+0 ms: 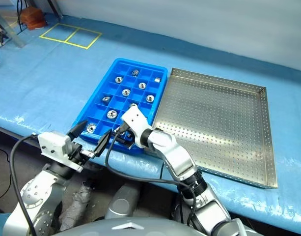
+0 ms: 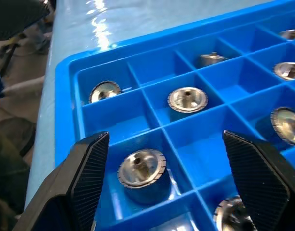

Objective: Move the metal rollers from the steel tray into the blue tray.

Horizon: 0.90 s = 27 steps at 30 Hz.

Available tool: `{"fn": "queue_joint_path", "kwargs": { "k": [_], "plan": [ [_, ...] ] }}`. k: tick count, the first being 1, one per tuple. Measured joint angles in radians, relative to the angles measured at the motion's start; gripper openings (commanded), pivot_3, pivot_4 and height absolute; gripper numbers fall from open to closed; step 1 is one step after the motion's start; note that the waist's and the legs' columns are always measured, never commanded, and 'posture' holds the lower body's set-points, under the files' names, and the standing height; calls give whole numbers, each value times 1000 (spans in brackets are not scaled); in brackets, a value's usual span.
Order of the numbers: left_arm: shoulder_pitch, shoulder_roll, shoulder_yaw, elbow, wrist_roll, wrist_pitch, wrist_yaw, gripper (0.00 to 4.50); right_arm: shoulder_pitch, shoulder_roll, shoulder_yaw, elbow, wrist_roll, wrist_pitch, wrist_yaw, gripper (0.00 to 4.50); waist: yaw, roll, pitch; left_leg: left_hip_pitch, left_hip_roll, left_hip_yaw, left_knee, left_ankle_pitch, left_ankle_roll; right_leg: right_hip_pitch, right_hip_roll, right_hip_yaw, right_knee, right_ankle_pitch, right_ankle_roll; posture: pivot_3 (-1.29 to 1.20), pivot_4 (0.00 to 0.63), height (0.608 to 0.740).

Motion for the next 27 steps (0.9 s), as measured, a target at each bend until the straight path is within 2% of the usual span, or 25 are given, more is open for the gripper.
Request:
{"fn": "queue_joint_path", "kwargs": {
  "k": [5,8,11,15,20,27],
  "plan": [
    [-146,13,-7,105,23,0,-3,4500,97,-29,-131,-137,27,-59,-56,3993,-70,0,0,3,0,0,1,0,0,7,-1,0,-1,0,1,177,150,740],
    [-209,7,-10,161,39,-3,5,4500,174,-67,-191,-192,22,-102,-87,3993,-135,0,0,3,0,-1,1,0,0,7,0,0,-1,1,1,130,150,740],
    [-268,-6,-19,225,69,-19,23,4500,268,-98,-228,-243,9,-142,-114,3993,-201,0,0,5,0,-1,-1,0,1,8,0,1,1,2,2,92,150,740],
    [-317,-23,-29,295,114,-36,51,4500,372,-115,-247,-285,-16,-181,-154,3993,-264,0,-1,6,0,-2,-1,0,1,8,0,1,2,3,4,64,150,740],
    [-332,-34,-37,358,148,-64,62,4500,484,-120,-239,-338,-40,-204,-194,3993,-301,0,-1,7,0,-2,0,0,1,9,0,1,3,3,5,43,150,740],
    [-333,-35,-35,382,138,-66,30,4500,508,-108,-231,-352,-50,-209,-222,3993,-315,0,-1,7,-1,-1,4,1,3,10,0,3,3,2,3,44,150,740]
  ]
}}
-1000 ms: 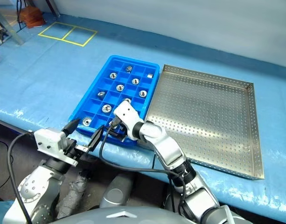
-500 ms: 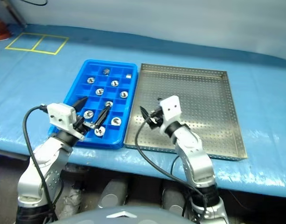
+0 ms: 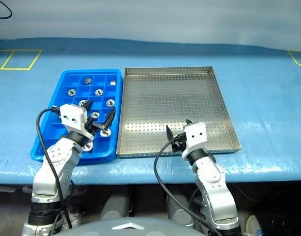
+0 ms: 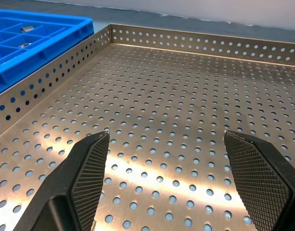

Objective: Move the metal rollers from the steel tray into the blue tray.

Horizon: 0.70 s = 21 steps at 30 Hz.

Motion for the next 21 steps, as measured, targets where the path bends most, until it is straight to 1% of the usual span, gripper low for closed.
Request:
{"fn": "queue_joint_path", "kwargs": {
  "k": [10,21],
  "plan": [
    [0,2,5,25,1,1,-7,4500,-11,13,-10,0,27,73,-14,3993,1,0,0,0,0,0,0,0,0,0,0,0,0,0,0,48,150,740],
    [-2,3,5,28,4,1,-13,4500,-14,8,-8,0,36,81,-18,3993,1,0,0,0,0,0,1,0,0,0,0,0,0,1,1,53,150,740]
  ]
}}
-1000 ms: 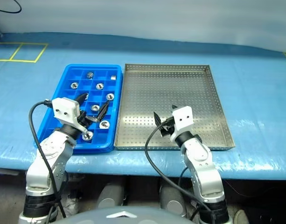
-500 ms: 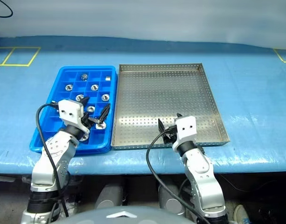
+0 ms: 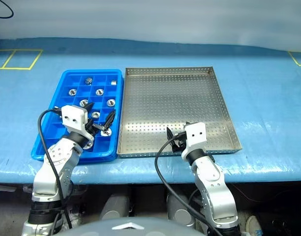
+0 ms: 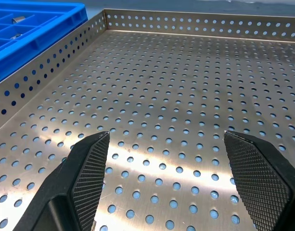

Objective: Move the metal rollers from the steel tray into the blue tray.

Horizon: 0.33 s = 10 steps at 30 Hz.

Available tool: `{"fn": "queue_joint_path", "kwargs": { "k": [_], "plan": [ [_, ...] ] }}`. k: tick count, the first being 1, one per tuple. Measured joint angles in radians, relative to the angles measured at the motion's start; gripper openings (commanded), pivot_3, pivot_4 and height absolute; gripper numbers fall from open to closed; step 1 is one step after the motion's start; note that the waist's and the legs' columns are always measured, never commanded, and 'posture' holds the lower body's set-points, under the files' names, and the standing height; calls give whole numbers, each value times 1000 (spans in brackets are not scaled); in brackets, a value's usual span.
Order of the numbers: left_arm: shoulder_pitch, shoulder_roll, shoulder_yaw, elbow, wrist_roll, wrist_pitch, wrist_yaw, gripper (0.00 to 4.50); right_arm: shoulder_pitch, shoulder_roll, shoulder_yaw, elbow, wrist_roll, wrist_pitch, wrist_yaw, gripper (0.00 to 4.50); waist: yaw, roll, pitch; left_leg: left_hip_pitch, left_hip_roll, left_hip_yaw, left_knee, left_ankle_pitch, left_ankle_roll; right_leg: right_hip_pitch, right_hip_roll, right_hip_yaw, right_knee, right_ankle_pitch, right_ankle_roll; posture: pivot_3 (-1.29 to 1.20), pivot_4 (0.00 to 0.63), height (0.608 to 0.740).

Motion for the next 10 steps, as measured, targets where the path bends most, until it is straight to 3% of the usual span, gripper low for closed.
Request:
{"fn": "queue_joint_path", "kwargs": {
  "k": [10],
  "plan": [
    [1,0,0,3,7,0,-1,4500,-9,-11,8,0,1,0,0,3993,0,0,0,0,0,0,0,0,0,0,0,0,0,1,1,51,150,740]
  ]
}}
